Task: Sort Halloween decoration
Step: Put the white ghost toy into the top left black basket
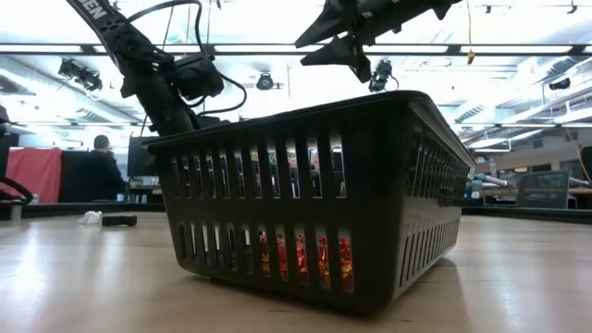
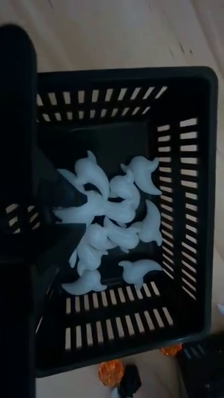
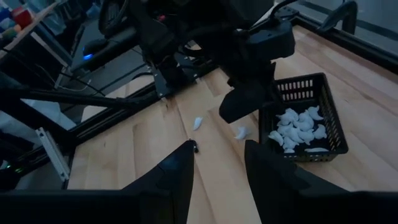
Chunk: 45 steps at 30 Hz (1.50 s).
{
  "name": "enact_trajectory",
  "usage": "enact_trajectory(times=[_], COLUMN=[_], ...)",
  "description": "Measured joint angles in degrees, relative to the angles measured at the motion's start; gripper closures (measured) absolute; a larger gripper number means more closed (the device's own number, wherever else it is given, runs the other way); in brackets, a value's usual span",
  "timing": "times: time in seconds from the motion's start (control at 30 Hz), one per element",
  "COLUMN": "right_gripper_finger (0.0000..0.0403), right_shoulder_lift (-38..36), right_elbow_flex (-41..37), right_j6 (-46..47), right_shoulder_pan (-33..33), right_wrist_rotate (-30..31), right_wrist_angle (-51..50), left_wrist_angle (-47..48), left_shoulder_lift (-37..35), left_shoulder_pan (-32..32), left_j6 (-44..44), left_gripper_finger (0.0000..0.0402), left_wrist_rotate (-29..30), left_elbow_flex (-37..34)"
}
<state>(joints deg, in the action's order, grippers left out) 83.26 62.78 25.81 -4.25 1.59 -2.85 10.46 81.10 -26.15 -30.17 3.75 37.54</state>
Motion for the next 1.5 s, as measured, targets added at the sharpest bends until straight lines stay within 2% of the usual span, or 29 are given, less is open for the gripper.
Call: enact_trajectory(times=[0.27,0.4,0.63,0.93,1.07,1.2,1.5], right_gripper_finger=[0.0256,0.0256,0.0257,0.0268,0.0269,0.0269,0.0269], right_shoulder_lift=[0.0,0.0,-0.11,-0.13,-0.13,-0.04,-0.02], right_elbow_flex=[0.0,0.0,0.0,0.0,0.0,0.0,0.0], right_j6=[-0.29,-0.34,-2.27,-6.4,-6.49,-4.83,1.76], right_shoulder_pan=[-0.33,-1.0,-2.22,-4.96,-5.82,-4.52,-1.13], right_wrist_rotate=[0.48,0.43,-1.79,-8.96,-11.51,-6.92,4.4], right_wrist_angle=[0.0,0.01,0.13,2.69,2.47,1.76,1.46], left_wrist_angle=[-0.55,-1.28,-1.75,5.55,3.8,4.21,4.37], left_shoulder_lift=[-0.02,-0.19,-0.92,-1.92,-5.57,-11.13,-29.09], left_shoulder_pan=[0.0,0.0,0.56,4.67,7.51,8.91,11.01], left_j6=[1.0,0.86,1.73,12.35,16.23,17.91,16.65], left_gripper_finger=[0.0267,0.0245,0.0241,0.0241,0.0241,0.0241,0.0241], left_wrist_rotate=[-0.15,-0.46,-1.95,1.53,1.55,1.55,1.57], left_elbow_flex=[0.0,0.0,2.32,13.92,14.44,11.09,1.36])
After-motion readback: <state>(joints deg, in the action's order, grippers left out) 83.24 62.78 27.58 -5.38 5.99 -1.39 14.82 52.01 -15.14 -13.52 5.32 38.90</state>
